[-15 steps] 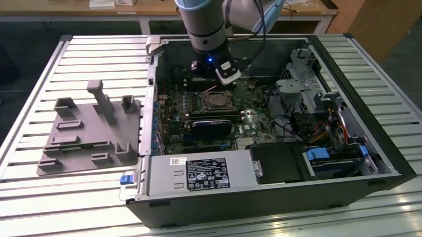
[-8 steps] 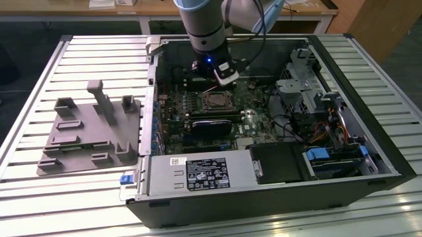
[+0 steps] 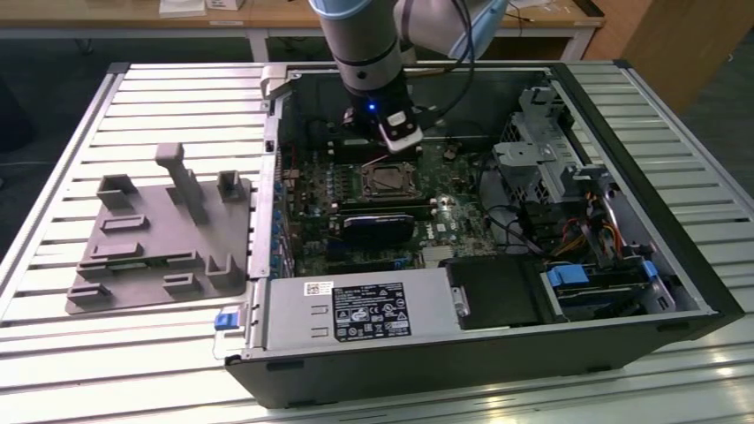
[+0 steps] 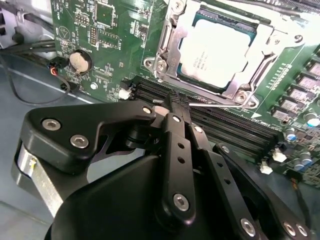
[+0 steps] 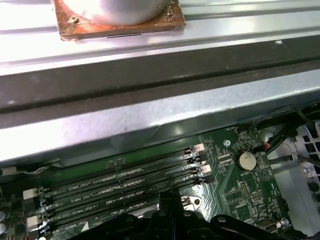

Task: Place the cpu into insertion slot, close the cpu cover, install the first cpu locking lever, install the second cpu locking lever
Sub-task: 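Install the first cpu locking lever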

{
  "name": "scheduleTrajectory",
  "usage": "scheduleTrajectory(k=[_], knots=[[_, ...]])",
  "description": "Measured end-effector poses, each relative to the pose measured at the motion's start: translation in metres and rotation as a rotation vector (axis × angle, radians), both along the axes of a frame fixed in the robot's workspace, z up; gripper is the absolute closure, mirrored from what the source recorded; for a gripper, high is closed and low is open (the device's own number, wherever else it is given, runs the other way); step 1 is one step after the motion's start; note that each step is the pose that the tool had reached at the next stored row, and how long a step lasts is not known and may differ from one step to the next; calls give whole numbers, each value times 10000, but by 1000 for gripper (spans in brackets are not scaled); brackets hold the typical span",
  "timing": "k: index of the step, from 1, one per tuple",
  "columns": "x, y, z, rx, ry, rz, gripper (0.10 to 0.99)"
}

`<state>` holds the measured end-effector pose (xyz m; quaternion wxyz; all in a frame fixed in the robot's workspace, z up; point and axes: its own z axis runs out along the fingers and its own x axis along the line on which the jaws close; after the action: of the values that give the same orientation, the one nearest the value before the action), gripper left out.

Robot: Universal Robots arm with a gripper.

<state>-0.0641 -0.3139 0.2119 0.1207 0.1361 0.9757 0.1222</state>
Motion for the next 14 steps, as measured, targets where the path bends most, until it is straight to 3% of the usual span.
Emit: scheduleTrajectory(k=[14], knots=[[-27,81,-37,1,-1,-778,984]])
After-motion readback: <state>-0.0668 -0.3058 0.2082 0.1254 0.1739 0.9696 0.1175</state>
